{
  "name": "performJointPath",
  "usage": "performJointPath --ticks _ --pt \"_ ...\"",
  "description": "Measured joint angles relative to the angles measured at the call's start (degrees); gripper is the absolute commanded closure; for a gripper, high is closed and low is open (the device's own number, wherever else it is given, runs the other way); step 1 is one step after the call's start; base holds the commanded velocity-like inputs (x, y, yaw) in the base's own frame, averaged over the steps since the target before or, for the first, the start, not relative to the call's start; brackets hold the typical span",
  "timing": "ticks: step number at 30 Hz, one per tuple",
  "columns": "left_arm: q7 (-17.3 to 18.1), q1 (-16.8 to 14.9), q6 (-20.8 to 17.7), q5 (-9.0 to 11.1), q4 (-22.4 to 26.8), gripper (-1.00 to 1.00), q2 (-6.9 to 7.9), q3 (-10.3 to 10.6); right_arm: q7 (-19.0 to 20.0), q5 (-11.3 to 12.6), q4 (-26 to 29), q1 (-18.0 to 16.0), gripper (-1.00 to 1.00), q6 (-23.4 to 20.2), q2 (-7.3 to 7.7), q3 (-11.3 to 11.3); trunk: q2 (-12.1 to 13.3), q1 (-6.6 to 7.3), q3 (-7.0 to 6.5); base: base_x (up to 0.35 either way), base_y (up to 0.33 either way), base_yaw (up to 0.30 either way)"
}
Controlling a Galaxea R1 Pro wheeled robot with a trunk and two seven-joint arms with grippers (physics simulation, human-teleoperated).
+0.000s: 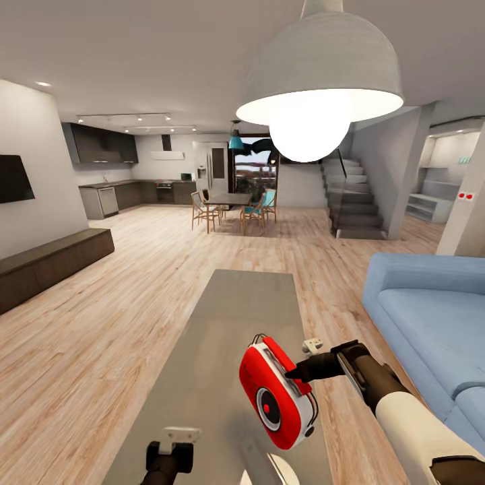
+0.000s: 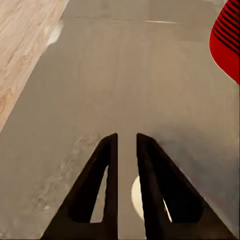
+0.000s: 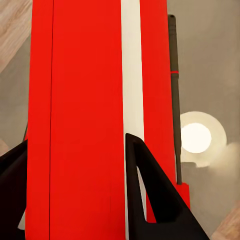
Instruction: Turn on the radio receiver that's on the table in the living room.
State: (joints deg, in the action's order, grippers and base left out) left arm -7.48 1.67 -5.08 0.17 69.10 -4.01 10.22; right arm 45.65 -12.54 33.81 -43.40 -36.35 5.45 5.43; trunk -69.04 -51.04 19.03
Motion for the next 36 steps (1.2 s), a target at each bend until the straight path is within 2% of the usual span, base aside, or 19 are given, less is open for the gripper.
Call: performJointPath --ticks 5,16,18,20,21,22,23,25,26,29,31,34,36 --pt "0.05 0.0 -1.05 -0.01 0.51 1.0 -0.02 1.27 0.02 -0.01 0.0 0.0 1.0 0.0 0.01 0.05 0.0 0.0 0.0 0.0 0.0 0.0" --pt "-1.08 0.0 0.03 -0.4 0.98 1.0 0.1 1.29 0.03 0.0 0.0 0.0 1.0 0.0 0.01 -0.02 0.0 0.0 0.0 0.0 0.0 0.0" --pt "-1.03 0.0 0.62 -1.63 1.07 1.0 0.12 1.38 0.03 0.02 0.0 0.0 1.0 0.01 0.01 -0.02 0.0 0.0 0.0 0.0 0.0 0.0" --pt "-0.82 0.0 0.83 -4.06 1.22 1.0 0.0 1.47 0.03 0.02 0.0 0.0 1.0 0.01 0.01 -0.02 0.0 0.0 0.0 0.0 0.0 0.0" --pt "-0.44 0.0 0.81 -5.94 1.64 1.0 -0.09 1.5 0.03 0.04 0.0 0.0 1.0 0.01 0.01 -0.02 0.0 0.0 0.0 0.0 0.0 0.0" --pt "0.49 0.0 0.72 -7.65 2.34 1.0 -0.21 1.57 0.03 0.07 0.0 0.0 1.0 0.0 0.01 -0.02 0.0 0.0 0.0 0.0 0.0 0.0" --pt "1.27 0.0 0.64 -8.35 2.75 1.0 -0.26 1.66 0.03 0.07 0.0 0.0 1.0 0.0 0.01 -0.02 0.0 0.0 0.0 0.0 0.0 0.0" --pt "6.15 0.0 -0.46 -10.01 4.36 1.0 -0.35 2.99 0.03 0.06 0.0 0.0 1.0 0.01 0.01 -0.02 0.0 0.0 0.0 0.0 0.0 0.0" --pt "7.77 0.0 -1.07 -10.28 4.81 1.0 -0.32 3.5 0.03 0.07 0.0 0.0 1.0 0.0 0.01 -0.02 0.0 0.0 0.0 0.0 0.0 0.0" --pt "17.23 0.0 -5.91 -11.09 7.85 1.0 -0.24 5.26 0.06 0.07 0.0 0.0 1.0 0.0 0.01 -0.02 0.0 0.0 0.0 0.0 0.0 0.0" --pt "21.79 0.0 -7.86 -11.33 9.12 1.0 -0.22 5.69 0.15 0.19 0.0 0.0 1.0 0.0 0.01 -0.02 0.0 0.0 0.0 0.0 0.0 0.0" --pt "24.85 0.0 -8.68 -11.73 9.59 1.0 -0.21 5.9 0.74 0.42 0.0 0.0 1.0 -0.06 0.01 0.03 0.0 0.0 0.0 0.0 0.0 0.0" --pt "27.55 0.0 -9.01 -13.06 9.81 1.0 -0.21 5.98 2.82 0.57 0.0 0.01 1.0 -0.21 0.0 0.12 0.0 0.0 0.0 0.0 0.0 0.0"
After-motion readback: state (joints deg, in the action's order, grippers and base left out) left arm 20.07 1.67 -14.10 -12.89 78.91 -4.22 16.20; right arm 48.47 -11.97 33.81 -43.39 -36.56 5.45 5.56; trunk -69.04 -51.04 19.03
